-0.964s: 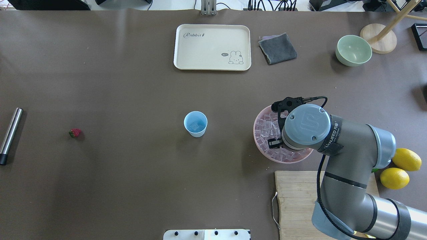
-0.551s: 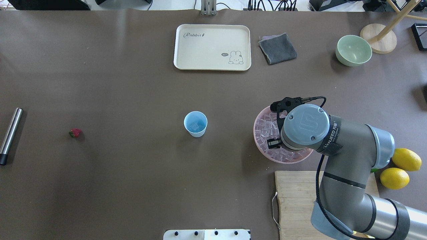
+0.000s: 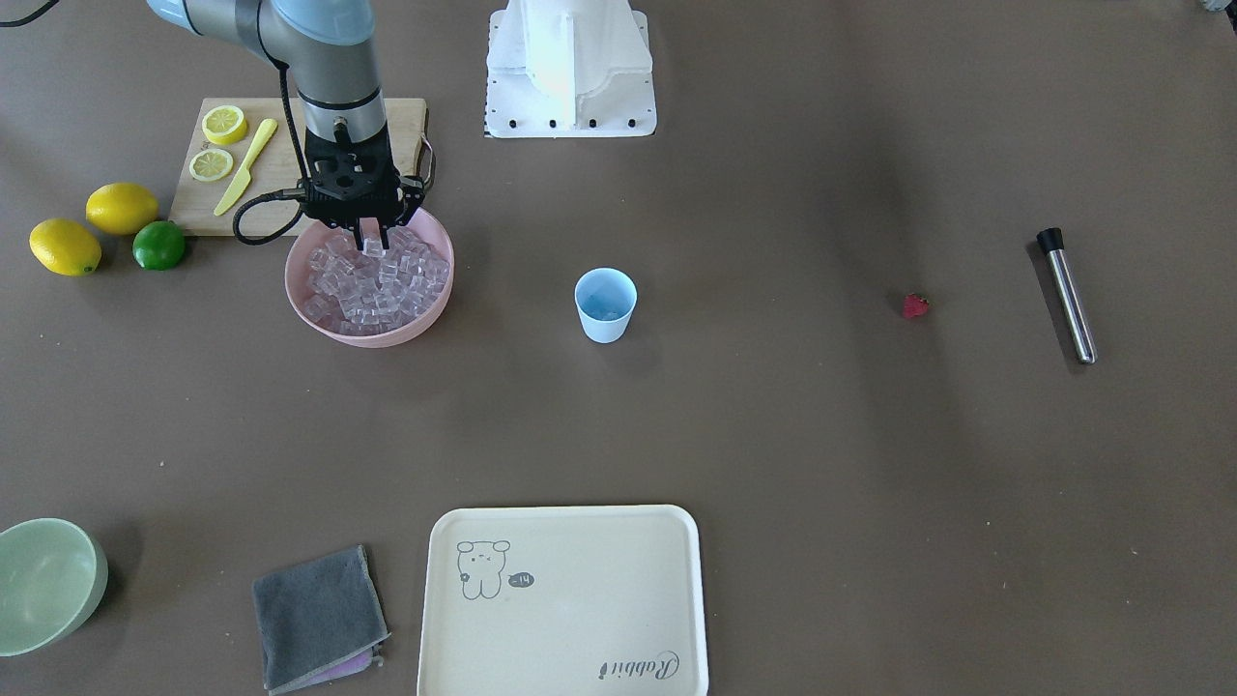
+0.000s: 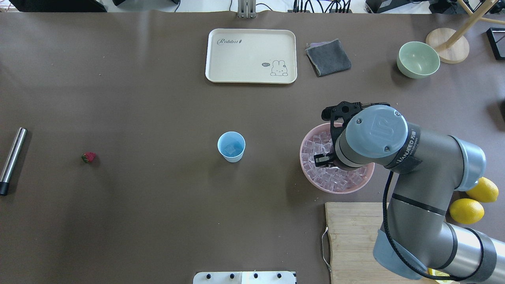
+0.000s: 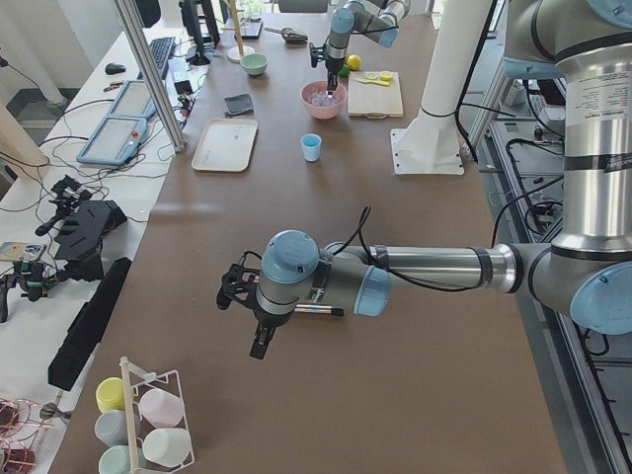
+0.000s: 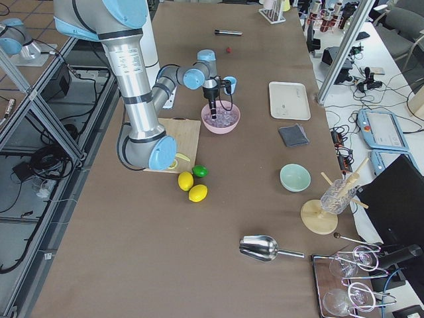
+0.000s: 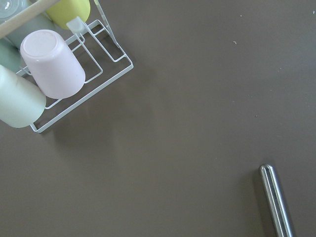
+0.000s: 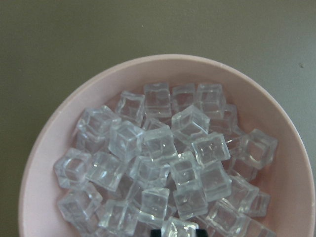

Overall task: Mash ice and strawberries in cup
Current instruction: 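Carry the ice cube with the right gripper over the light-blue cup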

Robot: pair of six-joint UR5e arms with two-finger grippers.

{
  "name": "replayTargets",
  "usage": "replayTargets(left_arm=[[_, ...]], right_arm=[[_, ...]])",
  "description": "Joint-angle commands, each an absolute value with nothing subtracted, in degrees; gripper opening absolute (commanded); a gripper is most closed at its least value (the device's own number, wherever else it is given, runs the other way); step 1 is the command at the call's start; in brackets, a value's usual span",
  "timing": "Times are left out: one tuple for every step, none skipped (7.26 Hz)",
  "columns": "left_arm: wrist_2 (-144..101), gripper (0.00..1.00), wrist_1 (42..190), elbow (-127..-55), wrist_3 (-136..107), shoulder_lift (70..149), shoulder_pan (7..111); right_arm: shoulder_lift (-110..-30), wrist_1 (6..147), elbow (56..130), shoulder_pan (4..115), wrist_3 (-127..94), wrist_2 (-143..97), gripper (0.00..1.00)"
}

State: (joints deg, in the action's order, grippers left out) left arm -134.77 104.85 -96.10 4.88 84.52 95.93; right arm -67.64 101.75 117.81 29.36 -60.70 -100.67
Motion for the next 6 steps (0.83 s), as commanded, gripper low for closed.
replayTargets(left_arm=[[-134.74, 0.99, 104.85, -95.98, 4.83, 84.46, 95.89], [-134.74, 0.99, 104.85, -95.89, 4.92, 84.55, 95.89], [-134.74, 0.99, 104.85, -95.98, 4.83, 84.55, 95.89], [-134.82, 0.99, 104.85, -95.98, 4.83, 84.46, 95.89], [-134.82, 0.99, 104.85, -96.24, 4.83, 84.29, 95.98], [-134.74, 0.99, 104.85, -95.81, 4.83, 84.46, 95.89]], right_arm=[[-57.62, 101.60, 113.41, 30.59, -62.91, -102.39, 0.25], [-53.04, 101.25, 109.12, 30.41, -66.15, -102.31, 0.25], [-49.26, 101.25, 106.03, 30.15, -68.44, -102.13, 0.25], [-47.04, 100.12, 105.56, 29.71, -71.25, -102.04, 0.25], [-43.28, 96.19, 101.90, 28.75, -76.59, -101.78, 0.25], [-40.11, 95.54, 97.43, 27.44, -77.68, -100.91, 0.25]])
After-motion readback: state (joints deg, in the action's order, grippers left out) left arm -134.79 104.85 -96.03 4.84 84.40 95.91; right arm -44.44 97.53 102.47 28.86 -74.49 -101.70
